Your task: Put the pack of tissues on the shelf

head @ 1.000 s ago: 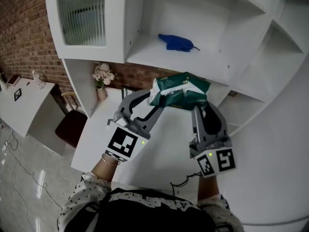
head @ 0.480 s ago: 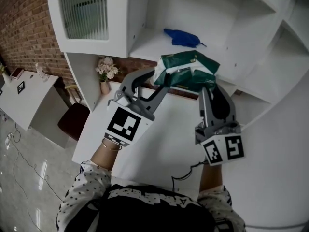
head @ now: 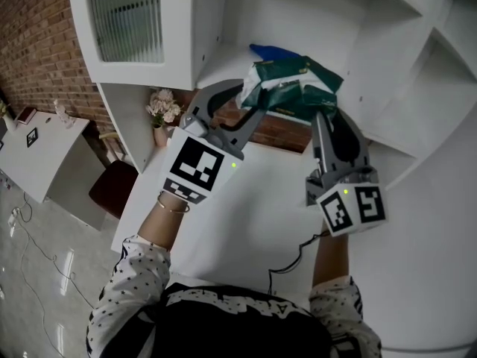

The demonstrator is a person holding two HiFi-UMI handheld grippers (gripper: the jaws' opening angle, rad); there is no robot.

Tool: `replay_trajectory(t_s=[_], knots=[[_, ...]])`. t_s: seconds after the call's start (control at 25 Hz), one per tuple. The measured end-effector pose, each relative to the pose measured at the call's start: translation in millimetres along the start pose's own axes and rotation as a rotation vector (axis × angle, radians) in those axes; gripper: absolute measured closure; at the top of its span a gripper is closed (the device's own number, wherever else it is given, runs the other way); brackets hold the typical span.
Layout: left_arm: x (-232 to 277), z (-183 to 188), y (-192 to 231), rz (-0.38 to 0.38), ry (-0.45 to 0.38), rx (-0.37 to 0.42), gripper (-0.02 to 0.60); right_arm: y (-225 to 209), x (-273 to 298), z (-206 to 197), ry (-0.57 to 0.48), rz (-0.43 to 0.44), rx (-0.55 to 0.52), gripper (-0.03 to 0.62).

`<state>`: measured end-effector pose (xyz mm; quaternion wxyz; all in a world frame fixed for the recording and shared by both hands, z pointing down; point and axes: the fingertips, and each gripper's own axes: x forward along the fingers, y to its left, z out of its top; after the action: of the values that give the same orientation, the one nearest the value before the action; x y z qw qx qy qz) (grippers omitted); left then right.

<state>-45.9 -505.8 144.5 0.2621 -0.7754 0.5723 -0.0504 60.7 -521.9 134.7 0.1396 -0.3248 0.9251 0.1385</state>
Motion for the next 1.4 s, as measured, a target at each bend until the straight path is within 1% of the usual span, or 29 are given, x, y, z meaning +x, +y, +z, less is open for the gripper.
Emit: replay_trajectory(t_s=[0.4, 0.64, 0.76, 0.92, 1.08, 1.24, 1.4], knots=[[18, -18, 3, -0.002, 0.043, -0.009, 0.408, -11, 9, -17, 0.034, -0.022, -0.017, 0.468], [26, -28, 5, -0.006, 0.089, -0.013, 0.407, -18, 15, -28, 0.07, -0.035, -0.019, 0.462], [32, -34, 6, -0.014, 0.107, -0.025, 0.407, -23, 19, -33, 0.084, -0.042, -0.003, 0.462], [37, -37, 8, -0.019, 0.117, -0.065, 0.407, -25, 21, -38, 0.092, -0.053, -0.01, 0.461], [37, -40, 6, -0.01, 0.138, -0.06, 0.407, -27, 17, -45, 0.107, -0.08, -0.022, 0.437], [41, -41, 9, -0.008, 0.147, -0.064, 0.407, -28, 15, -43, 0.096, -0.098, -0.042, 0.419], [50, -37, 27, -0.009, 0.151, -0.09, 0.407, -28, 33, -34, 0.113, -0.092, -0.093, 0.419]])
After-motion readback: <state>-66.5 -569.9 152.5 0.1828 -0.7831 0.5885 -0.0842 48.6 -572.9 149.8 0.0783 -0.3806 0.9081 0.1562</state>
